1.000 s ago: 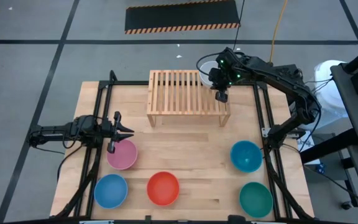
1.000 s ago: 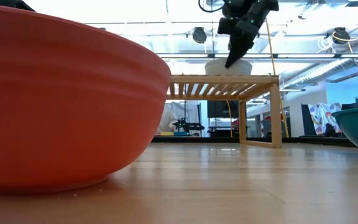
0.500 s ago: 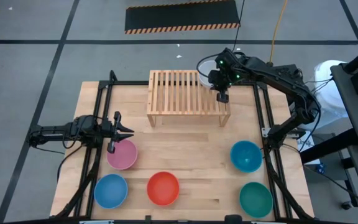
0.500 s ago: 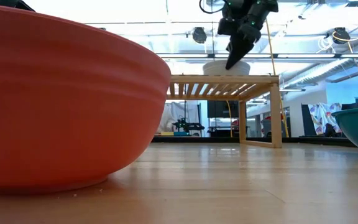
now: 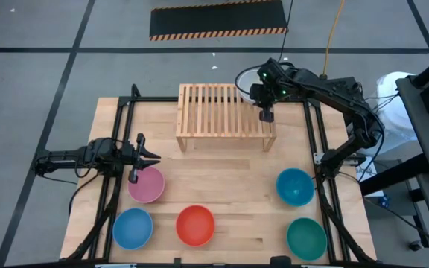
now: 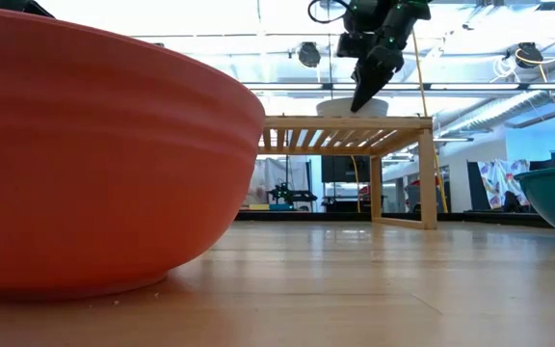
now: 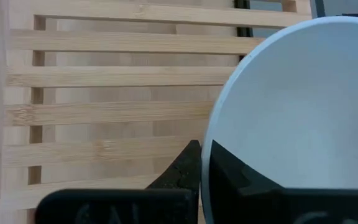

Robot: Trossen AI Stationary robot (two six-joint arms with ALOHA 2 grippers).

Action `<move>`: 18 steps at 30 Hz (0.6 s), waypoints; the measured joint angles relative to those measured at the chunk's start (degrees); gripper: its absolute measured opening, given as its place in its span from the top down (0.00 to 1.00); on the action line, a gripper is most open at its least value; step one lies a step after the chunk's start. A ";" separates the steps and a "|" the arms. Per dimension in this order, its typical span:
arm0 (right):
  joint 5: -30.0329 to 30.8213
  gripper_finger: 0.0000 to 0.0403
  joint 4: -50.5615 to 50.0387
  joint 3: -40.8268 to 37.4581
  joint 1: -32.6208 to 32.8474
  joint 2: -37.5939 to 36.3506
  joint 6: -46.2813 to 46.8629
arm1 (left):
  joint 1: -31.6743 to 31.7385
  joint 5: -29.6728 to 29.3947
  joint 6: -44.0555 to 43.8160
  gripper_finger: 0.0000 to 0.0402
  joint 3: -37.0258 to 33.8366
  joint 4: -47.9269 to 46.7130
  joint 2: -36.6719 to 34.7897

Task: Place and stack bowls onto a shelf
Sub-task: Put the white bowl on the shelf

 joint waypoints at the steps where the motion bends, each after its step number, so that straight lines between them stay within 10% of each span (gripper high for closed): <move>1: 0.00 0.98 0.00 0.00 0.11 0.00 0.01 | 0.02 0.00 0.00 0.82 0.00 0.00 -0.01; 18: -4.57 0.98 -0.94 0.00 0.87 -0.09 -0.31 | 0.02 0.00 0.00 0.82 0.00 0.00 -0.01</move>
